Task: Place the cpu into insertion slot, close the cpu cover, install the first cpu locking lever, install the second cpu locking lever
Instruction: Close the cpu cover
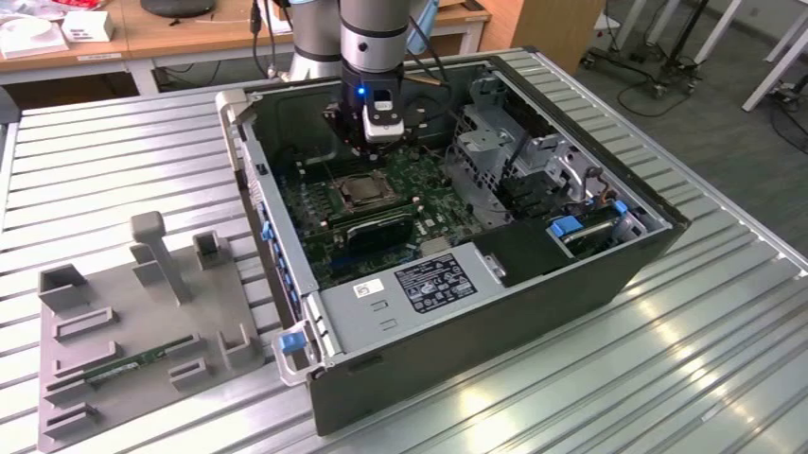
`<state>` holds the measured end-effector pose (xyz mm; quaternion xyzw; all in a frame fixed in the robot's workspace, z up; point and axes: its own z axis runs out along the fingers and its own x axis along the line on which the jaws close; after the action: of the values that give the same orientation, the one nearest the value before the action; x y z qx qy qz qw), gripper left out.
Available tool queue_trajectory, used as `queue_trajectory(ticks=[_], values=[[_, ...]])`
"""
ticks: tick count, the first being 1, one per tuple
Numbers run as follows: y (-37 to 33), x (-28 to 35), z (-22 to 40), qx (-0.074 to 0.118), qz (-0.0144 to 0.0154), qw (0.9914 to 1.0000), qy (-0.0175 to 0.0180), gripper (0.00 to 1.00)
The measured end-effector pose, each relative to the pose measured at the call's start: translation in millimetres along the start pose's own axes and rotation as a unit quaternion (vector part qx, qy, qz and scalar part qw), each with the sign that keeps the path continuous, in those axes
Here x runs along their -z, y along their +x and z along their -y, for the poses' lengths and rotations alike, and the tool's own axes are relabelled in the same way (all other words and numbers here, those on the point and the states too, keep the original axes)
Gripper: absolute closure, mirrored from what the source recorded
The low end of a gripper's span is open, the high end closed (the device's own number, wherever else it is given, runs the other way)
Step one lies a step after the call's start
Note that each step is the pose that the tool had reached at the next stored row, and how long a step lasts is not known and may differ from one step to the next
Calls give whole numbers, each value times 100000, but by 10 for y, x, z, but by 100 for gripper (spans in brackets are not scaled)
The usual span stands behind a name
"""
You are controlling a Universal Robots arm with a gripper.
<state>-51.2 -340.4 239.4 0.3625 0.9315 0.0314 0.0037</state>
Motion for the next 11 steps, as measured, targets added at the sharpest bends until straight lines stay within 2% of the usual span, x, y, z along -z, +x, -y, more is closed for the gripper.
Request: queue_trajectory(ticks=[5, 8, 11], values=[[0, 0, 0, 674, -43, 99998, 10, 89], [0, -1, 0, 2274, -138, 99974, 35, 89], [0, -1, 0, 4212, -258, 99911, 65, 89]])
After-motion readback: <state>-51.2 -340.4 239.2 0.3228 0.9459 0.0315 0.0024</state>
